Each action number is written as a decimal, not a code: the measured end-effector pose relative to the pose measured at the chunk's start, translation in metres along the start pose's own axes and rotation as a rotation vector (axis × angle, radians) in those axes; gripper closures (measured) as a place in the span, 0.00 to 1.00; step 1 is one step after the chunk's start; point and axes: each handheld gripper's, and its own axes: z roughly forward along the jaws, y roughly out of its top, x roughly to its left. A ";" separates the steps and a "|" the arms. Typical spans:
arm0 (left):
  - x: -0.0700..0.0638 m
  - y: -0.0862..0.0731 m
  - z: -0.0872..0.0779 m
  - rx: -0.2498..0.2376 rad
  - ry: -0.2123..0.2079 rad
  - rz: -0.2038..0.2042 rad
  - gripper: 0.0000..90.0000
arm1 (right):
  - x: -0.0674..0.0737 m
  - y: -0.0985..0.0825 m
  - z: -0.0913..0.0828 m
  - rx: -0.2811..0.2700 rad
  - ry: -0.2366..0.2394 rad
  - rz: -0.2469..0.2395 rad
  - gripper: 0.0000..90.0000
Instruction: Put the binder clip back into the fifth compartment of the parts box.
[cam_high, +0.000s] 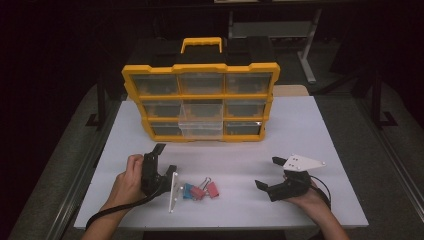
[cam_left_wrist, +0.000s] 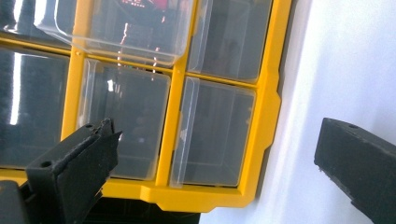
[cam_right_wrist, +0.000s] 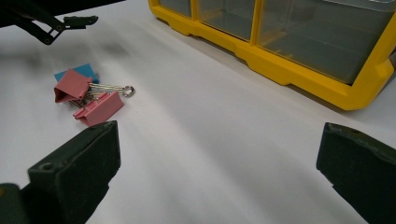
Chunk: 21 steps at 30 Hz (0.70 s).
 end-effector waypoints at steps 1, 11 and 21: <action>-0.001 -0.001 0.000 0.002 -0.002 0.002 0.00 | 0.000 0.000 0.000 -0.001 0.000 0.000 0.00; -0.002 -0.005 0.002 0.021 -0.027 -0.046 0.00 | 0.000 0.000 0.001 0.006 -0.001 -0.002 0.00; -0.001 -0.006 0.005 0.027 -0.062 -0.114 0.00 | 0.001 -0.001 0.000 0.001 -0.001 -0.002 0.00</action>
